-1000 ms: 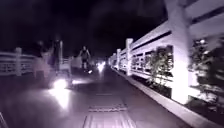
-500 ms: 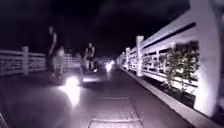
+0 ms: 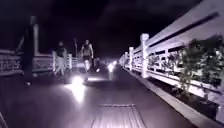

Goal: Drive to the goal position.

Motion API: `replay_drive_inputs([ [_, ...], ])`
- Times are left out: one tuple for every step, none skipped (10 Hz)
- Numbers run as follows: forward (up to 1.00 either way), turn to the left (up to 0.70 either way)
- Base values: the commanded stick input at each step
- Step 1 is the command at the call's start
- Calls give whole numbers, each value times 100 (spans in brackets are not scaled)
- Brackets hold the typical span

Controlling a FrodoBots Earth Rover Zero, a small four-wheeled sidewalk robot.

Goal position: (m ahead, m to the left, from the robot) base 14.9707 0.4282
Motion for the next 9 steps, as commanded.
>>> replay_drive_inputs([
  [45,0],
  [45,0],
  [45,0],
  [45,0],
  [45,0],
  [45,0],
  [45,0],
  [45,0],
  [45,0],
])
